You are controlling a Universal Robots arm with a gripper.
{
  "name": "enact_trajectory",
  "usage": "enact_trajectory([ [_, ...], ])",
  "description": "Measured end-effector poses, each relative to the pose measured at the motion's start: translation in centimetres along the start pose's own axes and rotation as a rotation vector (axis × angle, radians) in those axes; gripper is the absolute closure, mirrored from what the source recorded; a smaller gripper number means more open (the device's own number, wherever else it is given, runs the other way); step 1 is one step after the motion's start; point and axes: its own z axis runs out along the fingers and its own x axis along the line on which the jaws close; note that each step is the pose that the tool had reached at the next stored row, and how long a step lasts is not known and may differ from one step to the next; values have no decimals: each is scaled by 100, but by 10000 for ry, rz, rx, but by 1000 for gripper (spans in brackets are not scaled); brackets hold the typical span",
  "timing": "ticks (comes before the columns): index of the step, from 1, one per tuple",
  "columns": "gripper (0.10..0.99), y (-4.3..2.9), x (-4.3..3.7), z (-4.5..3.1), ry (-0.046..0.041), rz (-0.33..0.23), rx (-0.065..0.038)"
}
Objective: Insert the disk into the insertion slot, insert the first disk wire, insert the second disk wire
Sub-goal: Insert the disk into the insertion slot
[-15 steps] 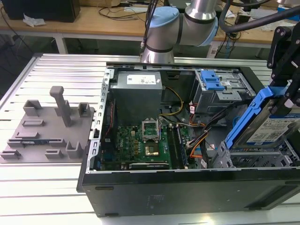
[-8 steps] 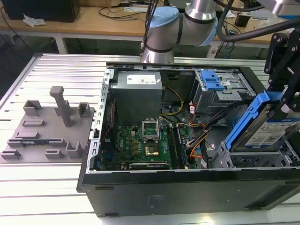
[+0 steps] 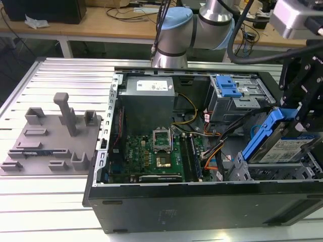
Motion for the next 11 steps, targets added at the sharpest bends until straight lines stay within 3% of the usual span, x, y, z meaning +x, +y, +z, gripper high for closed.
enact_trajectory([
  [7, 722, 6, 19, 188, 4, 0, 0],
  [10, 710, 7, 20, 193, 2, 0, 0],
  [11, 643, 6, 20, 194, 1, 0, 0],
])
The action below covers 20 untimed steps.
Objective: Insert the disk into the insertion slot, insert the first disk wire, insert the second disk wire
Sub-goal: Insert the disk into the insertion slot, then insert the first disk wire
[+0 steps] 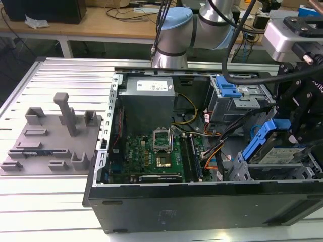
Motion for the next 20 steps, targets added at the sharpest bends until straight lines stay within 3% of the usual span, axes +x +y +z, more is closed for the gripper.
enact_trajectory([
  [5, 643, 0, 0, 0, 2, 0, 0],
  [7, 569, 0, 0, 2, 2, 0, 0],
  [20, 569, 0, 0, 1, 61, -6, 1],
])
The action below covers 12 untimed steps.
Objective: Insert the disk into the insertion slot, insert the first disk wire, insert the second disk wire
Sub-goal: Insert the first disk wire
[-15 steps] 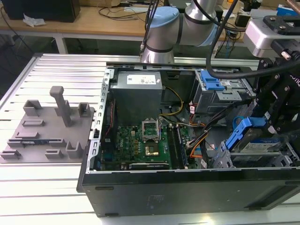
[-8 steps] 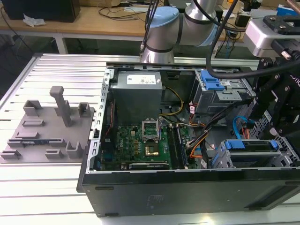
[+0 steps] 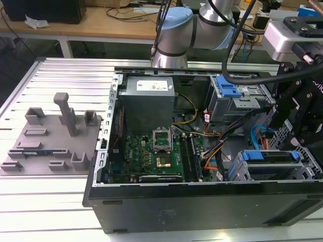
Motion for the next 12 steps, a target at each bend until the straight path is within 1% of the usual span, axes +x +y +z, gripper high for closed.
enact_trajectory([
  [7, 569, 0, -1, 1, 16, -2, 0],
  [9, 569, 4, -46, 1, 76, 5, 2],
  [10, 569, 52, -67, 0, 82, 146, 5],
  [12, 569, 60, -112, 0, 84, 184, 9],
])
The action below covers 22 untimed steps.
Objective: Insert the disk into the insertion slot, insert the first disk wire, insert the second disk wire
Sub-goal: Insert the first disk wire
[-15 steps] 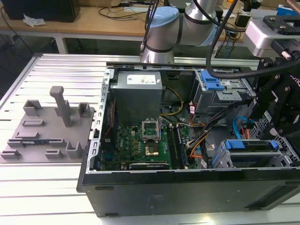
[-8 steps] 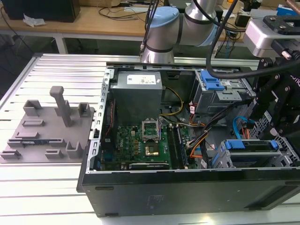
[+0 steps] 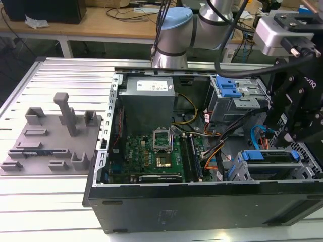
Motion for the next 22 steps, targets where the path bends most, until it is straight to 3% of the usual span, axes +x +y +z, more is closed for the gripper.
enact_trajectory([
  [1, 569, 3, -49, 2, 13, 5, 1],
  [2, 569, 4, -82, 3, 94, 2, 4],
  [4, 569, 7, -167, 7, 584, -16, 17],
  [5, 569, 8, -189, 8, 735, -22, 17],
  [7, 569, 11, -292, 10, 1424, -48, 1],
  [8, 569, 14, -349, 12, 1687, -58, -17],
  [9, 569, 16, -411, 16, 1867, -65, -31],
  [11, 569, 21, -520, 30, 1958, -69, -42],
  [13, 569, 22, -675, 85, 1959, -72, -45],
  [15, 569, 15, -761, 123, 1958, -70, -45],
  [16, 569, -4, -776, 140, 1959, -69, -46],
  [18, 569, -122, -781, 177, 1962, 5, -52],
  [21, 569, -188, -784, 191, 1973, 107, -61],
  [22, 569, -203, -785, 194, 2020, 141, -64],
])
